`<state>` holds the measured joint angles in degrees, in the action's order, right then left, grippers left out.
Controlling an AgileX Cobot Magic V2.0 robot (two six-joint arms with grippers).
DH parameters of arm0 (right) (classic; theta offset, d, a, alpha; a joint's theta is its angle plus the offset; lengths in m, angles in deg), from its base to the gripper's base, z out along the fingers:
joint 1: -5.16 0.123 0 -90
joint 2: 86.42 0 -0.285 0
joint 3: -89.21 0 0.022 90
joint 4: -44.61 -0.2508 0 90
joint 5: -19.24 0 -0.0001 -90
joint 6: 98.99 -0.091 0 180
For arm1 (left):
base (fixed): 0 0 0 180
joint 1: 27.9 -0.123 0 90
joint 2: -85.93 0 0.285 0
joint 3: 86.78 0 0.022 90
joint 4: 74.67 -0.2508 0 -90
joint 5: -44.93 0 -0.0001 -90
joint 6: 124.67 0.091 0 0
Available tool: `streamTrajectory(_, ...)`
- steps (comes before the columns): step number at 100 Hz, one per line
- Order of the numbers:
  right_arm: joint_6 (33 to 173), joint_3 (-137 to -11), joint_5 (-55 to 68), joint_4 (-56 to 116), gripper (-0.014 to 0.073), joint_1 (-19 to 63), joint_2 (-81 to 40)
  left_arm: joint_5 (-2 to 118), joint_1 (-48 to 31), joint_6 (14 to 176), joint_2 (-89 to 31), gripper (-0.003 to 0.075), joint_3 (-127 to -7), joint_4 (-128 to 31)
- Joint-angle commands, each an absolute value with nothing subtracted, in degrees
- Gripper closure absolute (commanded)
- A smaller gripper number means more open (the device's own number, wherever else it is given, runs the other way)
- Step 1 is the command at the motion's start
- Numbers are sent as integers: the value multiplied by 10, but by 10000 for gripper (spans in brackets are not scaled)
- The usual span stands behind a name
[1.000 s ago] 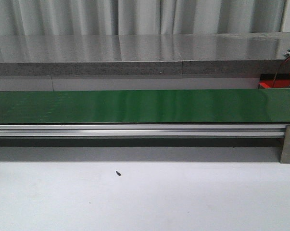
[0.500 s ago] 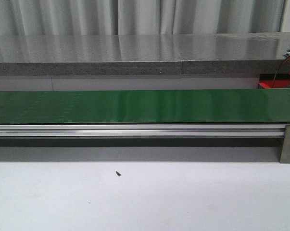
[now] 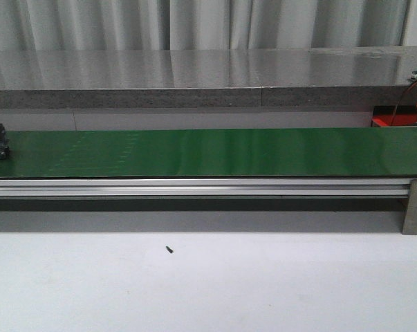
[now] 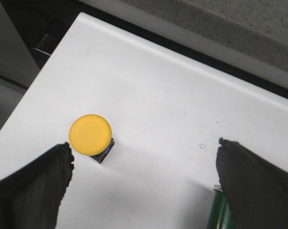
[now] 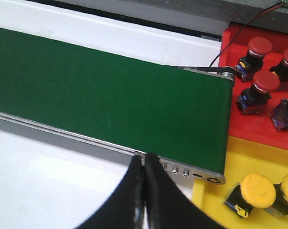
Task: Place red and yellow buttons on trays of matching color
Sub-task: 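Set the held yellow button on the belt and open the left gripper, then grasp a second yellow button on the table with the left gripper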
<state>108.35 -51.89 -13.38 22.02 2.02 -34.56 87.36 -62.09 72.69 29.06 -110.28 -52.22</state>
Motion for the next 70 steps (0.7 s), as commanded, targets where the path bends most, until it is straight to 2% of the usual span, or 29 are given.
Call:
streamTrajectory(1,1085,-535,-97,213,662,21,-346,857,-621,726,291,121,-1138,-512)
streamTrajectory(70,1085,-535,-97,213,662,21,-346,807,-632,724,384,121,-1175,-559)
